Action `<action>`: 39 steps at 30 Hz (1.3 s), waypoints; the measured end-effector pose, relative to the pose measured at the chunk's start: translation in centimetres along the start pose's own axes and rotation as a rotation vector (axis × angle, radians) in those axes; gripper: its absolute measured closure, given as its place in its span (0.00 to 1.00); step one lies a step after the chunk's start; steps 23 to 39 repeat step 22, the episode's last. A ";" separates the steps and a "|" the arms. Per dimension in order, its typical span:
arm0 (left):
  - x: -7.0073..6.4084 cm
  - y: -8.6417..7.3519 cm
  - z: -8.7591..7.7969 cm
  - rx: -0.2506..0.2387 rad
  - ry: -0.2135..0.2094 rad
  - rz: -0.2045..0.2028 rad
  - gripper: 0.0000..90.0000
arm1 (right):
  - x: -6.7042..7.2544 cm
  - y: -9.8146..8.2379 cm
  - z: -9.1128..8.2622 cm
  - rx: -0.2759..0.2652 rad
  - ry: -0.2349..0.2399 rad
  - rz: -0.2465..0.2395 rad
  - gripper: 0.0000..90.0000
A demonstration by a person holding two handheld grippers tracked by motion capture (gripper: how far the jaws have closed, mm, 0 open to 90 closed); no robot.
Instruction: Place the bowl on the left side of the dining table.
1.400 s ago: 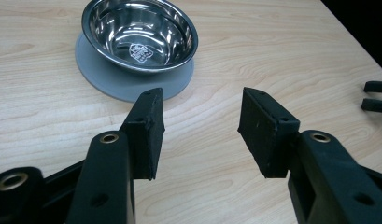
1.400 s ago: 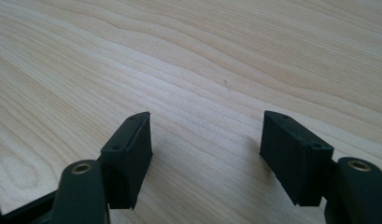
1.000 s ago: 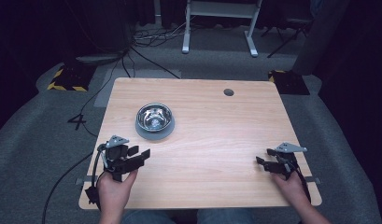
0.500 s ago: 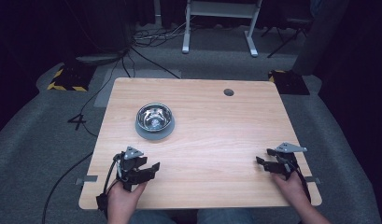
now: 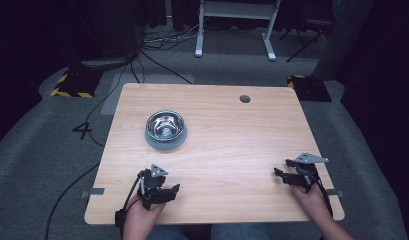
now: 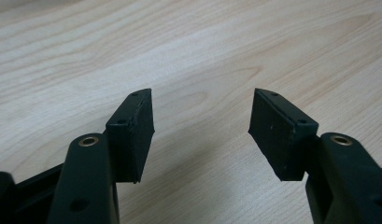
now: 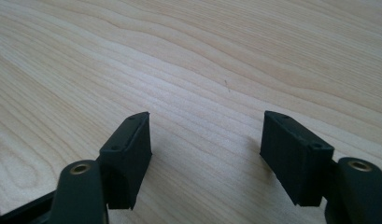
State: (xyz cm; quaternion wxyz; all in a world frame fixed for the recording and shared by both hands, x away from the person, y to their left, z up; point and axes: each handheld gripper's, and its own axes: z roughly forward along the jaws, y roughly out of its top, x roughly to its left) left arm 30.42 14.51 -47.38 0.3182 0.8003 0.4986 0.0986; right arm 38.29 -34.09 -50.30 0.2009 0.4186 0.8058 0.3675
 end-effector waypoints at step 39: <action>-0.8 -1.4 2.7 -0.089 0.002 0.196 0.25 | 0.0 0.0 0.0 -0.001 0.002 -0.005 0.37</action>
